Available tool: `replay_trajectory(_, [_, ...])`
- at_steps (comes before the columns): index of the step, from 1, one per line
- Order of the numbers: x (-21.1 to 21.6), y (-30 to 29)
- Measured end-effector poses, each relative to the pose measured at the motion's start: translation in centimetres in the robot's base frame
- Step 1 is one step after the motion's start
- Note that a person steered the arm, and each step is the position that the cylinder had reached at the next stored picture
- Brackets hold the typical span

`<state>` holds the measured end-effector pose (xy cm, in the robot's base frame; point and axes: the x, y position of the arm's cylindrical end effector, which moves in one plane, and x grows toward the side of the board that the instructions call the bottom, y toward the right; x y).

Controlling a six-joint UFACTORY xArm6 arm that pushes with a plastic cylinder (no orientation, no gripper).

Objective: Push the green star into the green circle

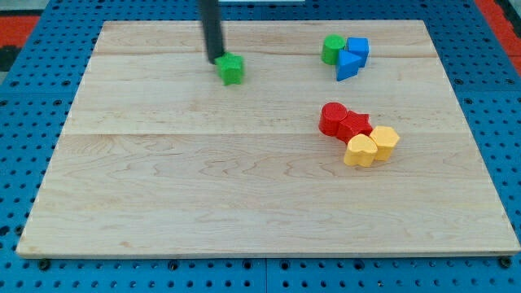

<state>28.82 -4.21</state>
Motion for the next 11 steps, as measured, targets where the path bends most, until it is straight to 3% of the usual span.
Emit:
replay_trajectory(1, [0.7,-8.7])
replay_trajectory(2, [3.2,-10.6])
replay_trajectory(3, [3.5,-5.1])
replay_trajectory(4, [3.5,4.7])
replay_trajectory(6, [3.5,6.2])
replay_trajectory(8, [2.4,14.3])
replay_trajectory(11, [2.9,7.5])
